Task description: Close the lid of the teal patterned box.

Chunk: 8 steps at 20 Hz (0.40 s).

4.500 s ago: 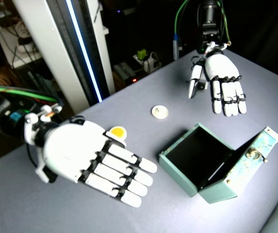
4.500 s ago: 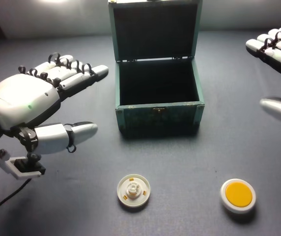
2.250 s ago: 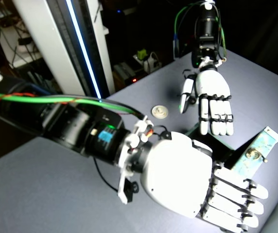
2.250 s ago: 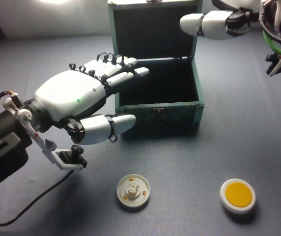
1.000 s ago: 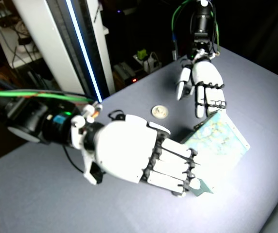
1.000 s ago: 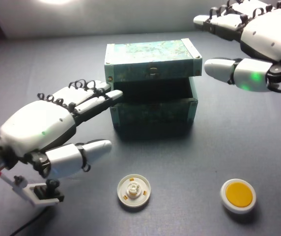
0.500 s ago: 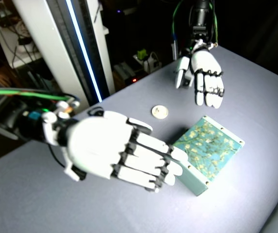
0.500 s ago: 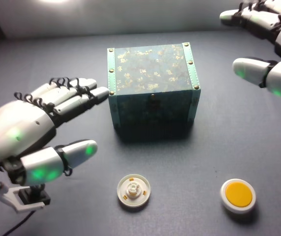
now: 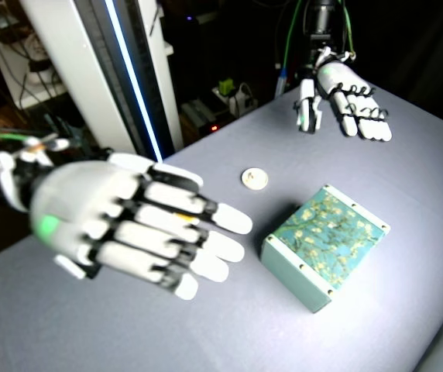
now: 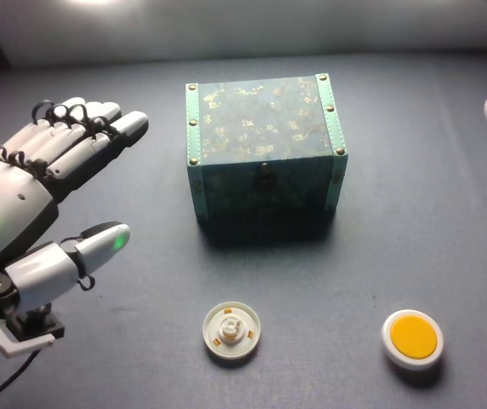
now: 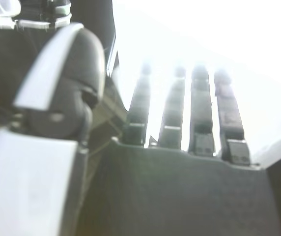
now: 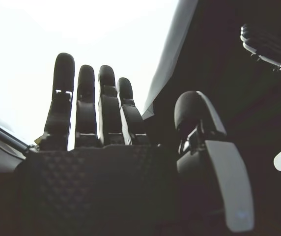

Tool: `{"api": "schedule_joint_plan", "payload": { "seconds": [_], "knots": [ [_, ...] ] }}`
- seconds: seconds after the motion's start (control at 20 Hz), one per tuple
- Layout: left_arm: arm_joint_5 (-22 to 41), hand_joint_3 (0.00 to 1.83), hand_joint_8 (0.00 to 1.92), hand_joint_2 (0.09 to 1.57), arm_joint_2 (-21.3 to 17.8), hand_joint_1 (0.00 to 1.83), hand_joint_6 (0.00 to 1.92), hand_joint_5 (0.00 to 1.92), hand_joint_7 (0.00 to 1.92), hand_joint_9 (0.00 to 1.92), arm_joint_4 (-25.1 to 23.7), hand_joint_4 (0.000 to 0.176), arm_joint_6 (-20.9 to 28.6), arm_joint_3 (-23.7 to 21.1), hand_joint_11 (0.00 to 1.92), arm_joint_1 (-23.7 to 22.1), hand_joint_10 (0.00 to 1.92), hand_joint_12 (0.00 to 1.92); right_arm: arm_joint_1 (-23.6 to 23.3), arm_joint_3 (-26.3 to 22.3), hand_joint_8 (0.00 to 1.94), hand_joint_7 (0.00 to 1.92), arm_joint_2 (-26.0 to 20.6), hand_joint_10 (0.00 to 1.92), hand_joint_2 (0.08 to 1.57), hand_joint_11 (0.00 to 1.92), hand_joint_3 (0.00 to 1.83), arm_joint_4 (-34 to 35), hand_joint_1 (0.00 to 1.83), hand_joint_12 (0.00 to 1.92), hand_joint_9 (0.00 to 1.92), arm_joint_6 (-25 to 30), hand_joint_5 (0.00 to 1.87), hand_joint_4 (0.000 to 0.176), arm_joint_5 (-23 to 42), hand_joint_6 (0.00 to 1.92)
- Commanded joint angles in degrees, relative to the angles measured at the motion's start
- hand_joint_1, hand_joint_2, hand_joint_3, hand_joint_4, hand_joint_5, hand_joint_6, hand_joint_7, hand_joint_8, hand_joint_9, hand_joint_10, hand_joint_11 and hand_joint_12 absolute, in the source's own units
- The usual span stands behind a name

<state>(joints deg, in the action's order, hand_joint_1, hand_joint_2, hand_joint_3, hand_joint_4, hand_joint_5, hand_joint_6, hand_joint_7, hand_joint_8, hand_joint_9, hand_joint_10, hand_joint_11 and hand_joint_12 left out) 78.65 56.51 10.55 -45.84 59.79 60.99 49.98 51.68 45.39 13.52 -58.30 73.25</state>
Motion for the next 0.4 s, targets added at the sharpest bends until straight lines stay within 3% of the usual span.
{"api": "schedule_joint_plan", "payload": {
  "seconds": [0.0, 0.05, 0.1, 0.15, 0.2, 0.25, 0.35],
  "knots": [
    [9.50, 0.00, 0.00, 1.42, -0.89, 0.30, 0.00, 0.00, 0.00, 0.00, 1.14, 0.113, -0.10, -0.12, 0.00, -0.04, 0.00, 0.00, 0.56, -0.59, 0.00, 0.00, -0.88, 0.08, 1.41, 0.00, 0.00, -0.18, 0.34, 1.04, 0.00, 0.37, 0.00, 0.027, 10.61, 0.00],
    [10.61, 0.00, 0.00, 1.40, -1.28, 0.27, 0.00, 0.00, 0.00, 0.00, 1.70, 0.106, -0.44, -0.40, 0.00, 0.39, 0.00, 0.00, 1.96, -1.38, 0.00, 0.00, -1.57, 0.02, 1.41, 0.00, 0.00, -0.11, 0.33, 0.82, 0.00, 0.38, 0.00, 0.000, 12.83, 0.00],
    [12.25, 0.00, 0.00, 1.38, -2.05, 0.21, 0.00, 0.00, 0.00, 0.00, 2.48, 0.130, -1.33, -1.02, 0.00, 0.93, 0.00, 0.00, 2.86, -2.06, 0.00, 0.00, -2.15, 0.00, 1.42, 0.00, 0.00, -0.10, 0.31, 0.57, 0.00, 0.38, 0.00, 0.000, 14.45, 0.00],
    [13.39, 0.00, 0.00, 1.36, -2.53, 0.20, 0.00, 0.00, 0.00, 0.00, 2.96, 0.156, -1.83, -1.41, 0.00, 1.35, 0.00, 0.00, 3.61, -2.56, 0.00, 0.00, -2.58, 0.00, 1.41, 0.00, 0.00, -0.10, 0.31, 0.11, 0.00, 0.38, 0.00, 0.004, 15.93, 0.00],
    [15.26, 0.00, 0.00, 1.34, -3.01, 0.16, 0.00, 0.00, 0.00, 0.00, 3.73, 0.172, -2.18, -1.75, 0.00, 1.94, 0.00, 0.00, 4.44, -3.05, 0.00, 0.00, -3.00, 0.00, 1.40, 0.00, 0.00, -0.10, 0.30, 0.02, 0.00, 0.38, 0.00, 0.005, 17.49, 0.00],
    [17.51, 0.00, 0.00, 1.36, -3.66, 0.12, 0.00, 0.00, 0.00, 0.00, 4.79, 0.167, -2.64, -2.23, 0.00, 2.81, 0.00, 0.00, 5.42, -3.58, 0.00, 0.00, -3.43, 0.00, 1.40, 0.00, 0.00, -0.07, 0.29, 0.00, 0.00, 0.38, 0.00, 0.000, 19.49, 0.00],
    [20.38, 0.00, 0.00, 1.33, -4.91, 0.02, 0.00, 0.00, 0.00, 0.00, 6.43, 0.174, -3.77, -3.34, 0.00, 4.02, 0.00, 0.00, 6.56, -4.33, 0.00, 0.00, -4.26, 0.00, 1.41, 0.00, 0.01, -0.10, 0.25, 0.00, 0.00, 0.36, 0.00, 0.000, 22.33, 0.00]
  ]
}}
